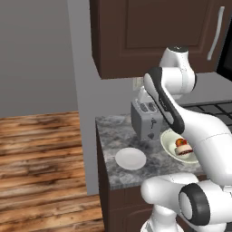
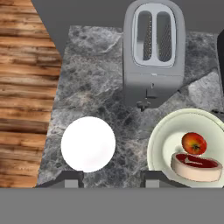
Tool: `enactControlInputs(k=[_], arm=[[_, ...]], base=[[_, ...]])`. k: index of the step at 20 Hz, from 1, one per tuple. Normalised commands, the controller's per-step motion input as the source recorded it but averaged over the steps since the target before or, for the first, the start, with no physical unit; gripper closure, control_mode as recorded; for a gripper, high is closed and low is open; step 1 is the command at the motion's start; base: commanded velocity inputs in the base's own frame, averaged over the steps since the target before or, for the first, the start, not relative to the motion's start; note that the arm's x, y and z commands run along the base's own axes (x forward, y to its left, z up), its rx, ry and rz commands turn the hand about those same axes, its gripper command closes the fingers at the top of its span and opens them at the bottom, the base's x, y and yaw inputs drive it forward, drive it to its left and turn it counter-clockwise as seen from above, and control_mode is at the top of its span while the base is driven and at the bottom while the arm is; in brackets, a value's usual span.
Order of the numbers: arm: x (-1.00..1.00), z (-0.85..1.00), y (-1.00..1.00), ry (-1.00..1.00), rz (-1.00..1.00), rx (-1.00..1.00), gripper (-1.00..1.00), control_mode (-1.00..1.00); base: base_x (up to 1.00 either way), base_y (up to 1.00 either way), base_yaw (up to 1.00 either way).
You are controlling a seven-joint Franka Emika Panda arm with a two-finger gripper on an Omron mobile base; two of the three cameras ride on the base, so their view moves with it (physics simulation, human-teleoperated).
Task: Remove the apple from the bowl and place it on the small plate. Then place the bowl with only the steak in the microwave, close the door, and press the start button to microwave the steak.
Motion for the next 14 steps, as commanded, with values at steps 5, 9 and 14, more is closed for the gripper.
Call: enactControlInputs(k=[5, 9, 14], arm=[[-0.1, -0.02, 0.0, 0.0, 0.0, 0.0, -1.0, -1.0], [-0.13, -0.46, -0.54, -0.02, 0.07, 0.06, -1.0, -1.0], [0.0, -0.81, -1.0, -0.1, 0.19, 0.1, -1.0, -1.0]], base=[[0.0, 0.0, 0.0], [0.0, 0.0, 0.0], [0.0, 0.0, 0.0]])
